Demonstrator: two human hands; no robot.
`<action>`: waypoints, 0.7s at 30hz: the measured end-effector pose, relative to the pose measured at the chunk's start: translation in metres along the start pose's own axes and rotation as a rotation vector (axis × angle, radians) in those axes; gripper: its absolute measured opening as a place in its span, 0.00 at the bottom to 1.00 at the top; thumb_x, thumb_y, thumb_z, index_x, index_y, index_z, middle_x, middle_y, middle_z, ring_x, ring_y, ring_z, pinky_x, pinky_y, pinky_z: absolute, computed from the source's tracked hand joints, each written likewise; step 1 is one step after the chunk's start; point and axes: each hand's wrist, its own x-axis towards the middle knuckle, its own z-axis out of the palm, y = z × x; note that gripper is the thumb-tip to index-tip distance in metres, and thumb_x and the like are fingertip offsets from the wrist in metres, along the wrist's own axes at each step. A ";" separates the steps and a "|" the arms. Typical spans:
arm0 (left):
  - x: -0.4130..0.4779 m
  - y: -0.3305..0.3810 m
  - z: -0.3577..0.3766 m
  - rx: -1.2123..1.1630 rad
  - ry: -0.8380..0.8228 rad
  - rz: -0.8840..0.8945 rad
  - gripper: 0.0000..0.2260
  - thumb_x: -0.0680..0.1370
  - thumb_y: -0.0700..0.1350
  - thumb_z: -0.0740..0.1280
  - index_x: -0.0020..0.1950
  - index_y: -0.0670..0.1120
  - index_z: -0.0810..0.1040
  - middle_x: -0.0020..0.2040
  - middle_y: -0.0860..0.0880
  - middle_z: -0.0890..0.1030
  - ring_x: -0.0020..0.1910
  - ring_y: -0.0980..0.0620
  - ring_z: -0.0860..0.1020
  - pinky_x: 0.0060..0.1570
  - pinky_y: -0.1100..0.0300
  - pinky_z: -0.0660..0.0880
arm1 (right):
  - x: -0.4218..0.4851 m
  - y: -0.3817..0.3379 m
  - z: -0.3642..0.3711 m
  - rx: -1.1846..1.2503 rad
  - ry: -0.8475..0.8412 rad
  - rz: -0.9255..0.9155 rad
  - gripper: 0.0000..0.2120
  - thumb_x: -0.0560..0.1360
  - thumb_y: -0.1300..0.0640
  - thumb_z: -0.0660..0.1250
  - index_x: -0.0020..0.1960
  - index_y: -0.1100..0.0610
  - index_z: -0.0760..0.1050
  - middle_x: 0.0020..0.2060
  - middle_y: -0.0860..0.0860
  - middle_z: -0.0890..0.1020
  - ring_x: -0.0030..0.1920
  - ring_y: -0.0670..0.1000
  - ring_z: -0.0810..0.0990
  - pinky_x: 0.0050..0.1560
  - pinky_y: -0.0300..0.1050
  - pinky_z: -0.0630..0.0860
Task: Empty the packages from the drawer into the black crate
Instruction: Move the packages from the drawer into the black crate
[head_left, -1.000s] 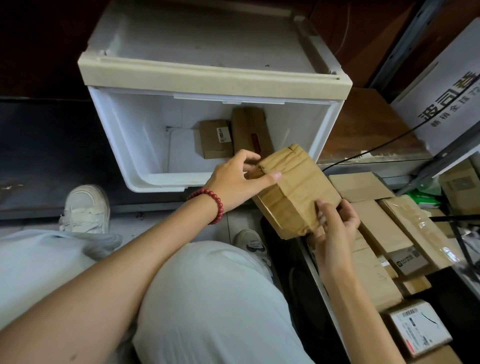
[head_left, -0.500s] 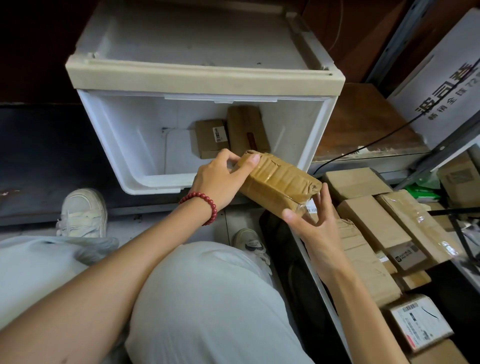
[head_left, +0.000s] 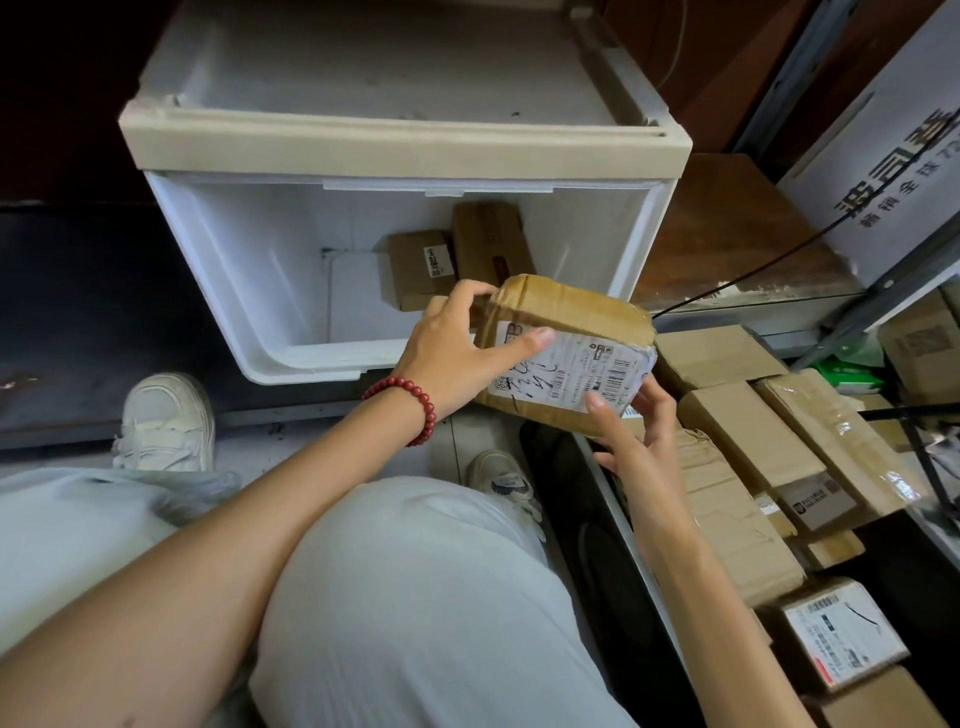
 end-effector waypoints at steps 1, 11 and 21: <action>0.001 0.000 0.000 -0.013 -0.006 -0.001 0.28 0.71 0.63 0.69 0.66 0.53 0.66 0.67 0.51 0.69 0.62 0.54 0.68 0.54 0.61 0.65 | 0.001 0.000 -0.001 0.010 0.018 0.013 0.24 0.74 0.48 0.69 0.66 0.40 0.63 0.61 0.41 0.76 0.51 0.46 0.78 0.48 0.41 0.74; 0.001 0.006 0.016 -0.204 -0.235 -0.013 0.23 0.72 0.60 0.70 0.61 0.60 0.62 0.57 0.51 0.79 0.44 0.54 0.83 0.42 0.57 0.82 | 0.007 -0.003 -0.011 0.299 0.018 0.126 0.26 0.69 0.43 0.68 0.65 0.46 0.69 0.57 0.49 0.83 0.59 0.52 0.81 0.65 0.58 0.74; 0.014 0.093 -0.006 -0.117 -0.430 0.120 0.29 0.64 0.63 0.68 0.62 0.59 0.66 0.54 0.54 0.81 0.47 0.55 0.83 0.43 0.57 0.81 | 0.003 -0.037 -0.041 0.369 0.098 -0.040 0.29 0.71 0.44 0.71 0.68 0.45 0.62 0.61 0.52 0.80 0.58 0.53 0.82 0.58 0.54 0.79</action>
